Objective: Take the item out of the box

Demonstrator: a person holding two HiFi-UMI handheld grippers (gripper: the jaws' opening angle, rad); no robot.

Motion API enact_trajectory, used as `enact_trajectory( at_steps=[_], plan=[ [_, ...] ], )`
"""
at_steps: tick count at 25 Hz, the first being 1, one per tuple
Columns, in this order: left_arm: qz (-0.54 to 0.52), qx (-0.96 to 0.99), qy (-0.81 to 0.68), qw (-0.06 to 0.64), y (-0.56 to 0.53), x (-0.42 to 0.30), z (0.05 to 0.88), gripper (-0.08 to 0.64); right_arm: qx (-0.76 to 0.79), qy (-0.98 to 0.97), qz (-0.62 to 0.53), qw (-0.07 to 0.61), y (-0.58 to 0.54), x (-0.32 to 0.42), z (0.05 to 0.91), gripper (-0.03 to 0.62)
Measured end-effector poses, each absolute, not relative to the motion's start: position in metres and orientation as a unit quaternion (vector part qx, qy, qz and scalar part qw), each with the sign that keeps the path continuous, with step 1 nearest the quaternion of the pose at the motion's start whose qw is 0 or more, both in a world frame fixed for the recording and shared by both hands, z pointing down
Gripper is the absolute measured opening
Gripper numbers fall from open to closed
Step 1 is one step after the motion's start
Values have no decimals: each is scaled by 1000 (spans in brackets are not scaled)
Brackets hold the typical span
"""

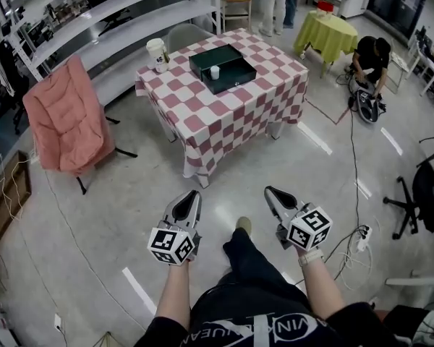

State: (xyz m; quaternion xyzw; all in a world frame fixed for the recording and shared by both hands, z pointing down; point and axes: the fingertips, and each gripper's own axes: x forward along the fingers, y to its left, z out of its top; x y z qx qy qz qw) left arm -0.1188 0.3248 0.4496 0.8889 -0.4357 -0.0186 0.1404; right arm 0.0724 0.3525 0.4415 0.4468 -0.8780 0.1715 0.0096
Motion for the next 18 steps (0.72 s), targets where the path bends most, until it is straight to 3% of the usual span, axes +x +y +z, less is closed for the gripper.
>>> enact_trajectory(
  at_steps=[18],
  plan=[
    [-16,886,-443,138,171,-103,445,29,421,-890,174,6,192,78,445,6]
  ],
)
